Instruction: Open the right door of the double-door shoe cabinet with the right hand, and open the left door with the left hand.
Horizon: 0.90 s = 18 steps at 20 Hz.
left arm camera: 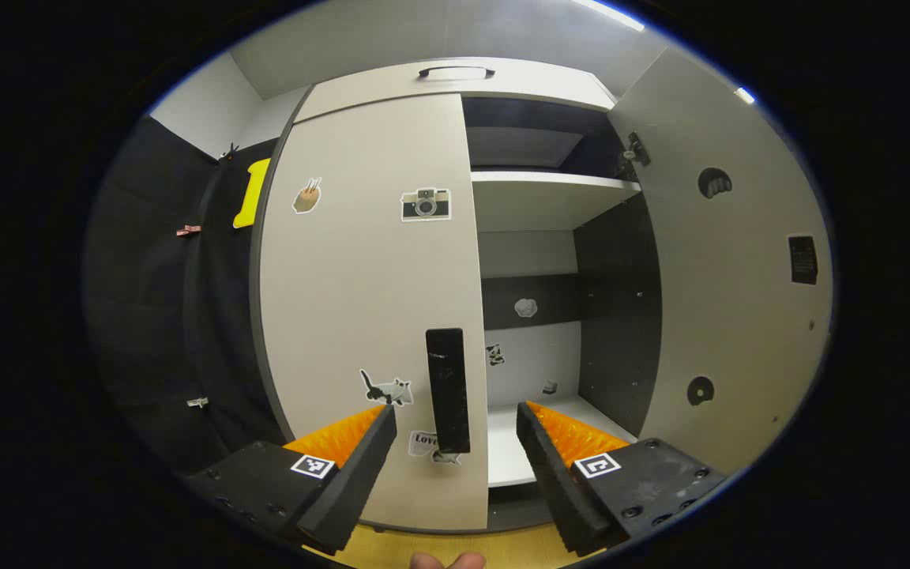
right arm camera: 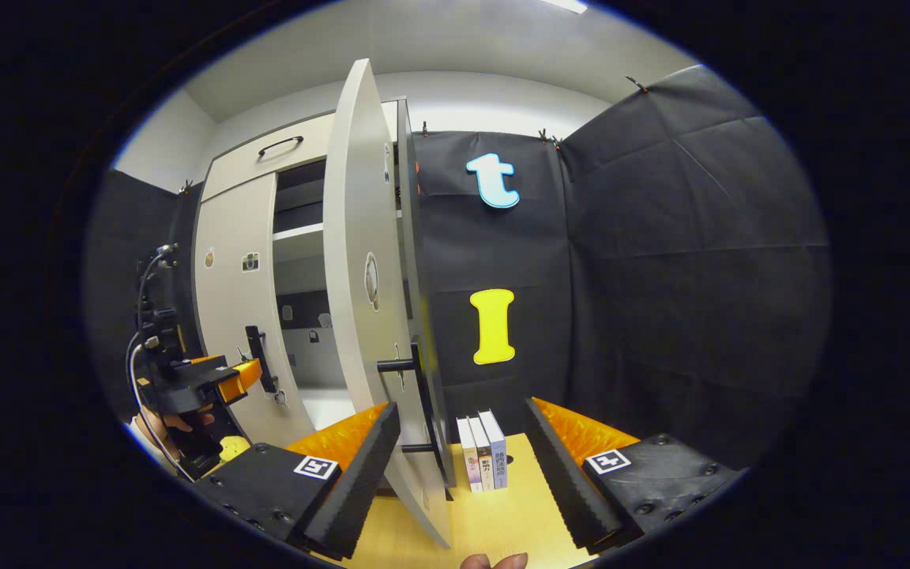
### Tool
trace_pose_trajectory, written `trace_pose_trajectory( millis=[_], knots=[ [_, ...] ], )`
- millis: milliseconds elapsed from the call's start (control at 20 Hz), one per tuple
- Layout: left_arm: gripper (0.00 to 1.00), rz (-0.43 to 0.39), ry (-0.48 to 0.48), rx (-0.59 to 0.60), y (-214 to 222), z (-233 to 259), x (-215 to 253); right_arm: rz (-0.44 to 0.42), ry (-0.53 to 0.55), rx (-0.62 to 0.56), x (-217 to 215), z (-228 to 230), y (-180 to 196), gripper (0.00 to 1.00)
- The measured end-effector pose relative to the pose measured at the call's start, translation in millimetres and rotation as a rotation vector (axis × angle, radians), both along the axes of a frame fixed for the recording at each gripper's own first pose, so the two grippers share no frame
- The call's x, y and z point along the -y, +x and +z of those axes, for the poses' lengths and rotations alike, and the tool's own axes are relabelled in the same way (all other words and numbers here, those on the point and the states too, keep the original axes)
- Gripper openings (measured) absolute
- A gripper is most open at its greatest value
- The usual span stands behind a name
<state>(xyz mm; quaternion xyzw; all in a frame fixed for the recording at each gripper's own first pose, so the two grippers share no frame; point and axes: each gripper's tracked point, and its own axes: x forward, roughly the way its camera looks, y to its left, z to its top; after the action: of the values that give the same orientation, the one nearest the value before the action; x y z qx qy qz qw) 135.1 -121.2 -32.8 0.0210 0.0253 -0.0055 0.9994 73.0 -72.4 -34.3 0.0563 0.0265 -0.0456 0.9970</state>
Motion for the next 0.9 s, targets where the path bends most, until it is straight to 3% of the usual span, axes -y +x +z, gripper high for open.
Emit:
trace_pose_trajectory(
  millis=[200, 350, 700, 750, 900],
  knots=[
    [0.94, 0.008, 0.036, 0.01, 32, -7, -3, 0.0, 0.017, -0.004, 1, 2, -4, 0.98],
    [0.88, 0.02, 0.045, 0.001, 53, -16, -4, -0.013, 0.034, -0.007, 7, 1, -8, 0.98],
    [0.48, 0.048, 0.053, 0.008, 73, -21, -10, -0.036, 0.04, -0.003, 19, 4, -10, 0.98],
    [0.51, 0.042, 0.046, 0.007, 73, -22, -8, -0.048, 0.034, 0.0, 21, 5, -9, 0.98],
    [0.39, 0.053, 0.026, 0.009, 73, -22, -9, -0.057, 0.0, -0.009, 21, 0, -4, 0.98]
  ],
)
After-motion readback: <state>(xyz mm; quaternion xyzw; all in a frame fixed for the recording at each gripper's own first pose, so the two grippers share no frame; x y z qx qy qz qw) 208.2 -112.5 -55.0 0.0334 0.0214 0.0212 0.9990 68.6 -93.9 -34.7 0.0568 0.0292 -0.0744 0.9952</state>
